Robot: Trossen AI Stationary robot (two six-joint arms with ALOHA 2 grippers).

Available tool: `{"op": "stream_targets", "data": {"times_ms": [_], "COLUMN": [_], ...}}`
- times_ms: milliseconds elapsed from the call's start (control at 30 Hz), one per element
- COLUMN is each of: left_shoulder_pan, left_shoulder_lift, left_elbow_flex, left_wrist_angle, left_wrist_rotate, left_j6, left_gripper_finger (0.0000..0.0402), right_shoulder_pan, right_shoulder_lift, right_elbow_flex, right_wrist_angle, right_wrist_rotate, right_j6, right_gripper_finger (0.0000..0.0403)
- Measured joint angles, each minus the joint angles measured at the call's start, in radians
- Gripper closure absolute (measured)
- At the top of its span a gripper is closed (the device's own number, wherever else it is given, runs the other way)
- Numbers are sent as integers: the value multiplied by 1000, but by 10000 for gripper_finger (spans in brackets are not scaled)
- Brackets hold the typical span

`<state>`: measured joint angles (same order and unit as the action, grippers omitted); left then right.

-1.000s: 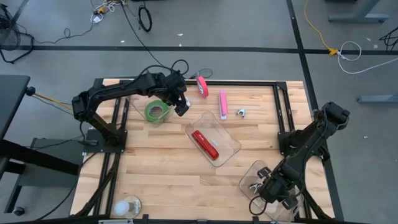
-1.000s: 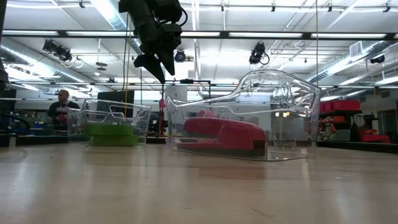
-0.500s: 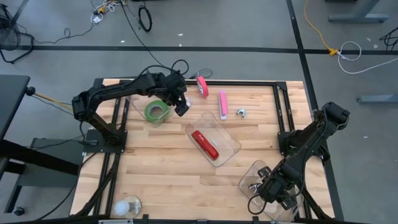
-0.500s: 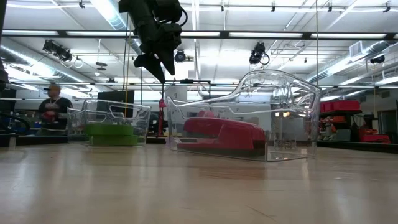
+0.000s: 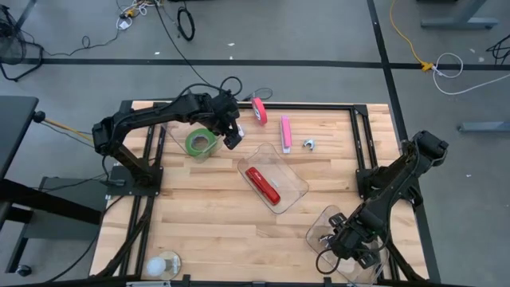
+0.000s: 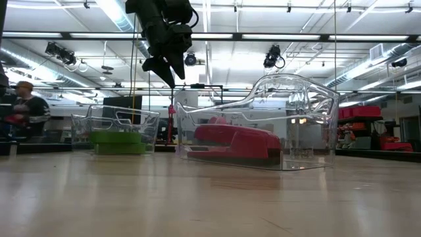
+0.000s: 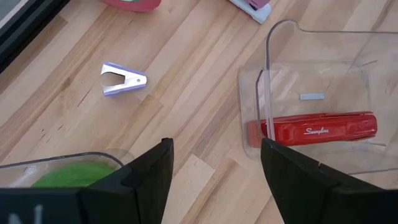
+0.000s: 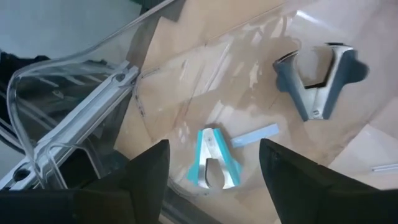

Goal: Pick and place Stapler, Stapler remover, tape
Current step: Put the purple staple remover into the bottom transparent bin

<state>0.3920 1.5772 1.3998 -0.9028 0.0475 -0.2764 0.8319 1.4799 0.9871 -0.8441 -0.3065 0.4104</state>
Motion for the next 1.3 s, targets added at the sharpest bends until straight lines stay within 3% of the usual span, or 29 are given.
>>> {"op": "stream_targets", "data": {"times_ms": [400, 767, 900, 1300], "left_shoulder_pan": [-38, -130, -153, -173], "left_shoulder_lift": [0, 0, -1, -67], "left_elbow_flex": [122, 338, 403, 392], "left_wrist_angle": [-9, -110, -129, -175], "left_wrist_rotate": [2, 82, 82, 37], "left_j6": [55, 190, 197, 189], "left_gripper_finger": [158, 159, 159, 159], "right_shoulder_pan": [-127, -251, -289, -361], "right_shoulder_lift": [-74, -266, -315, -348], "right_elbow_flex": [0, 0, 0, 0], "right_wrist_angle": [-12, -16, -16, -4], "right_wrist_rotate": [26, 243, 273, 272], "right_j6": [0, 0, -1, -5], "right_gripper_finger": [186, 229, 244, 277]}}
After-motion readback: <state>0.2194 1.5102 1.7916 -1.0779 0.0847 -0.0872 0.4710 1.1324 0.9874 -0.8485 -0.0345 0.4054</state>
